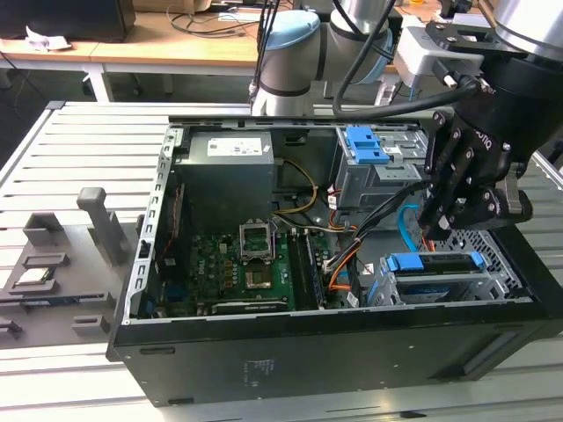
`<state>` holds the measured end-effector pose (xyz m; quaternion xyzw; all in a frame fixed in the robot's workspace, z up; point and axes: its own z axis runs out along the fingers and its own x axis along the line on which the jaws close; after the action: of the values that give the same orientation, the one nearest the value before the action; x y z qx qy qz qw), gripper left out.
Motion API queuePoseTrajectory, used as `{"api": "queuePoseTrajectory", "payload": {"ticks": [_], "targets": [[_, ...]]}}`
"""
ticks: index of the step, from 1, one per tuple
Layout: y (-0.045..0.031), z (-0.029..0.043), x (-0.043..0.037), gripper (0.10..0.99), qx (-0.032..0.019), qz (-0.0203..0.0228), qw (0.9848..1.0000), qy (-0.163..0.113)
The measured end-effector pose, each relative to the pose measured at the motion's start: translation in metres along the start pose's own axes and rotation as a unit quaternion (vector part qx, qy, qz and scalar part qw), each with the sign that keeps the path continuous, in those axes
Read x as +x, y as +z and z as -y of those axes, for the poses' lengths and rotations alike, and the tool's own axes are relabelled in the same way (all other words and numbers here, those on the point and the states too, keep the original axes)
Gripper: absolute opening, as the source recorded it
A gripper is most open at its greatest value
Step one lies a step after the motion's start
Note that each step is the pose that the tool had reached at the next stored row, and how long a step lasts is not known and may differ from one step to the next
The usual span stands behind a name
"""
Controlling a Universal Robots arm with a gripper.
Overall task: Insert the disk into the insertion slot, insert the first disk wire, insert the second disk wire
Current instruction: 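Insert the disk into the insertion slot, then insert the first disk wire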
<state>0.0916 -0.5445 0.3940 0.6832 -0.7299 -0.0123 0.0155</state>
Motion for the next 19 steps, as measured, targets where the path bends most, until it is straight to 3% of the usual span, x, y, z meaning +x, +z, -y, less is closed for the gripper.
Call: {"api": "queuePoseTrajectory", "payload": {"ticks": [2, 3, 4, 14, 19], "targets": [[0.0, 0.0, 0.0, 0.176, 0.0, 0.0, 1.0, 0.0], [0.0, 0.0, 0.0, 0.176, 0.0, 0.0, 1.0, 0.0], [0.0, 0.0, 0.0, 0.114, 0.0, -0.0001, 1.0, 0.0], [0.0001, 0.0001, 0.0, 0.106, 0.0, -0.0002, 1.0, 0.0], [-0.0007, 0.0191, -0.0068, 0.106, -0.0001, -0.0006, 1.0, 0.0]]}}
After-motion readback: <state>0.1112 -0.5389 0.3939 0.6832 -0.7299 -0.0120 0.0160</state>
